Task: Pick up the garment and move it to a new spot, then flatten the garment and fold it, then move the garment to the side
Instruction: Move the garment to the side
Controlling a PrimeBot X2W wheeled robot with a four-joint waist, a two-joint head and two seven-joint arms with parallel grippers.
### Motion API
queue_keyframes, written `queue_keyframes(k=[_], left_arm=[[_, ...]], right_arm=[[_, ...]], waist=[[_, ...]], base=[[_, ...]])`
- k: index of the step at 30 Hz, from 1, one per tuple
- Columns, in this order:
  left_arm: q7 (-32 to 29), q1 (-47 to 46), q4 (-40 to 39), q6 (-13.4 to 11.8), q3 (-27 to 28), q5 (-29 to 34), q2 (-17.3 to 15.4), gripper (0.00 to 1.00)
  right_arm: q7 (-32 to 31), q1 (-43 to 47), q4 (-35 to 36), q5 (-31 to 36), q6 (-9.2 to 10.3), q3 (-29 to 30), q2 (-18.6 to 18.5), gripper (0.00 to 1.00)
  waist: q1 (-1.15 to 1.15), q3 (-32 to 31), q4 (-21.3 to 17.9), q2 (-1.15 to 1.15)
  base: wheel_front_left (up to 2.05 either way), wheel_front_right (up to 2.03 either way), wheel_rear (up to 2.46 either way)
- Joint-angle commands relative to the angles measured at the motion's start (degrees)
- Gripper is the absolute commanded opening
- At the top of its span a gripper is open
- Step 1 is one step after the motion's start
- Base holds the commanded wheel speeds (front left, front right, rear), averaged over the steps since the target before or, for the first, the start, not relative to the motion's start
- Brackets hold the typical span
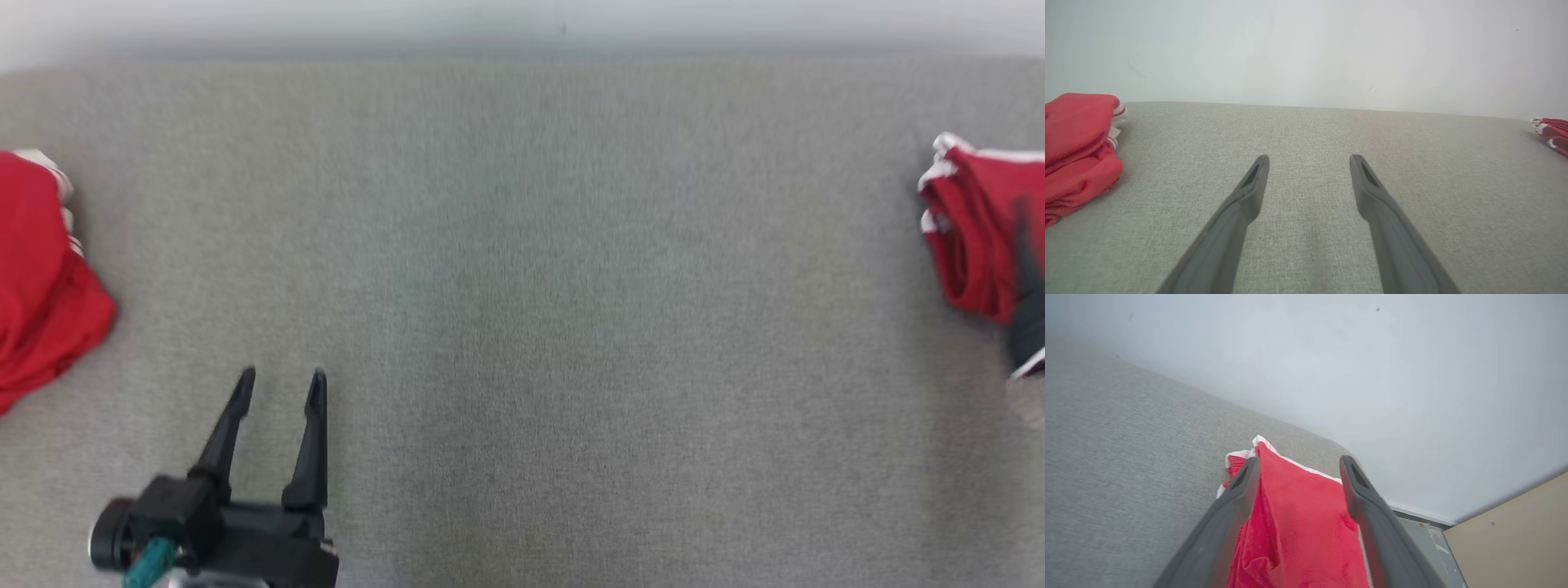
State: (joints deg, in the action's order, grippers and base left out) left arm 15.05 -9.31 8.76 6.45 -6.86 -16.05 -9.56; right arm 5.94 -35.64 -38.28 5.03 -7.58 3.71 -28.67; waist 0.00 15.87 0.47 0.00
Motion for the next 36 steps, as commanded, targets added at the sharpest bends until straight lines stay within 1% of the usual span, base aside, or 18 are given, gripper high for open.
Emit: queue_keyframes(k=[1,4,7,10,14,18,23,29,36], left_arm=[[0.21,1.42,0.17,-0.49,0.46,0.91,0.33,1.00],[0.21,3.72,0.01,-0.96,1.62,1.69,1.30,1.00],[0.21,5.80,-0.14,-1.34,2.48,2.94,1.86,1.00],[0.21,7.55,-0.18,-1.55,3.50,3.72,2.17,1.00],[0.20,10.33,-0.97,-1.75,6.39,3.24,2.96,1.00],[0.21,12.70,-1.71,-1.70,7.81,4.17,3.94,1.00],[0.20,14.59,-1.64,-1.32,8.88,4.97,4.89,1.00],[0.21,15.36,0.67,-0.97,8.81,5.76,5.09,1.00],[0.21,14.92,2.69,-0.47,8.70,5.61,5.21,1.00]], right_arm=[[0.98,2.37,1.09,-0.95,0.15,0.21,1.84,1.00],[3.26,7.61,5.27,-3.22,0.15,1.55,7.14,1.00],[4.20,13.73,9.49,-5.79,0.15,1.86,12.12,1.00],[4.17,19.11,13.36,-7.93,0.15,0.67,15.28,1.00],[4.80,24.78,18.60,-9.29,0.15,-0.46,20.26,1.00],[4.99,28.82,22.43,-10.12,0.14,-1.29,23.64,1.00],[4.30,31.40,24.31,-10.11,0.14,-2.16,25.48,1.00],[1.69,32.20,24.49,-9.28,0.14,-1.97,25.80,1.00],[-1.53,32.35,24.25,-9.87,0.14,-1.11,25.82,1.00]], waist=[[0.00,-4.63,0.20,0.00],[0.00,-7.88,0.04,0.00],[0.00,-10.50,-0.12,0.00],[0.00,-12.26,-0.39,0.00],[0.00,-14.39,-1.61,0.00],[0.00,-15.90,-2.54,0.00],[0.00,-16.94,-3.26,0.00],[0.00,-17.51,-3.64,0.00],[0.00,-17.66,-3.60,0.00]], base=[[0.00,0.00,0.00],[0.00,0.00,0.00],[0.00,0.00,0.00],[0.00,0.00,0.00],[0.00,0.00,0.00],[0.00,0.00,0.00],[0.00,0.00,0.00],[0.00,0.00,0.00],[0.00,0.00,0.00]])
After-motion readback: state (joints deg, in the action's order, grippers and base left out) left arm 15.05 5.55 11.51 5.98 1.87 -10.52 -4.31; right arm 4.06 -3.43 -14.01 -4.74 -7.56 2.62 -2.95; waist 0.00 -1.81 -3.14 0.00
